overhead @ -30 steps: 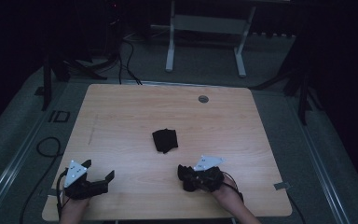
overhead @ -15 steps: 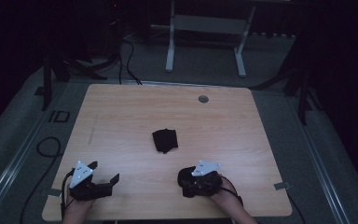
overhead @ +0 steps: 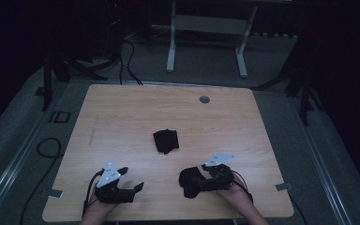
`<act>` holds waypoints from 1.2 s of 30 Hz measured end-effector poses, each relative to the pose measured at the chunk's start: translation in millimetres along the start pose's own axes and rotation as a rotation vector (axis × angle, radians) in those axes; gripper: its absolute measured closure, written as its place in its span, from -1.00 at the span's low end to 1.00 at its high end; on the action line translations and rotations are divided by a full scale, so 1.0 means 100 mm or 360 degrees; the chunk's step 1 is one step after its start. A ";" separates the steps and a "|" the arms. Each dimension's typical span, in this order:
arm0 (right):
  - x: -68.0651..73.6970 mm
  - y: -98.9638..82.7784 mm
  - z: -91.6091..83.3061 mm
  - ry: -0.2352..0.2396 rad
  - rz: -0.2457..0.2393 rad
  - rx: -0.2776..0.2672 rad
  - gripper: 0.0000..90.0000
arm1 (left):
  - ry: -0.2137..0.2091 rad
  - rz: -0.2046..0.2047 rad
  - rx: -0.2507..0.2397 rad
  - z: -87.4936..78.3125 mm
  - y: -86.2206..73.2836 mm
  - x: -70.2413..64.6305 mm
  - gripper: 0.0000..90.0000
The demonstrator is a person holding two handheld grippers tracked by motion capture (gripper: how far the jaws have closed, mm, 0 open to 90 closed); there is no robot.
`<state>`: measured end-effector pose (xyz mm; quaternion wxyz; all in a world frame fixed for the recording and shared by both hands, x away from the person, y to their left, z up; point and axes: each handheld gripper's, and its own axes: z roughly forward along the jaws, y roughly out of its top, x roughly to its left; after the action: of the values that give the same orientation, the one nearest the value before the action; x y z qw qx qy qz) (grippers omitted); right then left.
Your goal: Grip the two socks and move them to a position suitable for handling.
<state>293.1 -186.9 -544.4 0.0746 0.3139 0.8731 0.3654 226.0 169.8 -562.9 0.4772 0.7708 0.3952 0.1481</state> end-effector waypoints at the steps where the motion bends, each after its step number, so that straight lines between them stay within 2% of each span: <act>1: 0.00 0.00 0.05 0.0006 -0.0002 0.0014 -0.33 | -0.0026 0.0001 0.0005 0.04 0.01 -0.02 -0.69; 3: 0.02 0.00 0.13 0.0016 -0.0021 0.0044 -0.30 | -0.0057 0.0016 0.0024 0.10 0.03 -0.07 -0.68; 4: 0.03 0.01 0.16 0.0010 -0.0051 0.0063 -0.22 | -0.0057 0.0016 0.0024 0.10 0.03 -0.07 -0.67; 5: 0.06 0.01 0.19 -0.0004 -0.0100 0.0086 -0.16 | -0.0118 0.0027 0.0034 0.15 0.06 -0.10 -0.67; 6: 0.08 0.02 0.21 -0.0017 -0.0125 0.0105 -0.07 | -0.0135 0.0032 0.0035 0.18 0.07 -0.12 -0.64; 8: 0.10 0.03 0.21 0.0024 -0.0132 0.0094 0.37 | -0.0188 0.0033 0.0047 0.24 0.10 -0.14 -0.61; 9: 0.10 0.03 0.21 0.0024 -0.0132 0.0094 0.37 | -0.0188 0.0033 0.0047 0.24 0.10 -0.14 -0.58; 10: 0.14 0.03 0.21 0.0022 -0.0169 0.0090 0.55 | -0.0218 0.0031 0.0056 0.28 0.13 -0.16 -0.57; 11: 0.14 0.03 0.21 0.0022 -0.0169 0.0090 0.55 | -0.0218 0.0031 0.0056 0.28 0.13 -0.16 -0.56; 12: 0.16 0.04 0.21 0.0011 -0.0169 0.0081 0.62 | -0.0257 0.0018 0.0061 0.32 0.17 -0.17 -0.52; 14: 0.17 0.06 0.17 0.0010 -0.0195 0.0066 0.64 | -0.0310 0.0007 0.0049 0.35 0.20 -0.18 -0.50; 19: 0.21 0.22 -0.06 0.0069 -0.0211 -0.0080 0.64 | -0.0455 -0.0030 -0.0005 0.39 0.33 -0.17 -0.38; 21: 0.24 0.30 -0.19 0.0102 -0.0219 -0.0162 0.64 | -0.0459 0.0026 -0.0016 0.39 0.40 -0.19 -0.37; 24: 0.31 0.42 -0.37 0.0160 -0.0278 -0.0242 0.64 | -0.0491 0.0082 -0.0055 0.37 0.49 -0.20 -0.32; 28: 0.41 0.50 -0.48 0.0234 -0.0319 -0.0293 0.64 | -0.0643 0.0115 -0.0102 0.34 0.55 -0.20 -0.19; 29: 0.43 0.52 -0.49 0.0230 -0.0335 -0.0300 0.64 | -0.0677 0.0128 -0.0102 0.34 0.56 -0.21 -0.13; 30: 0.45 0.53 -0.49 0.0232 -0.0344 -0.0301 0.64 | -0.0677 0.0128 -0.0102 0.34 0.56 -0.21 -0.11; 31: 0.46 0.53 -0.49 0.0236 -0.0349 -0.0308 0.64 | -0.0727 0.0149 -0.0097 0.35 0.57 -0.24 -0.07; 34: 0.49 0.55 -0.48 0.0255 -0.0350 -0.0311 0.64 | -0.0785 0.0138 -0.0105 0.37 0.57 -0.24 0.09; 36: 0.50 0.55 -0.46 0.0264 -0.0353 -0.0308 0.64 | -0.0797 0.0135 -0.0113 0.38 0.57 -0.22 0.22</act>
<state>264.2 -155.1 -468.4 0.0722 0.1757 0.8663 0.4620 260.9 116.5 -529.8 0.5803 0.7821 0.2267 -0.0137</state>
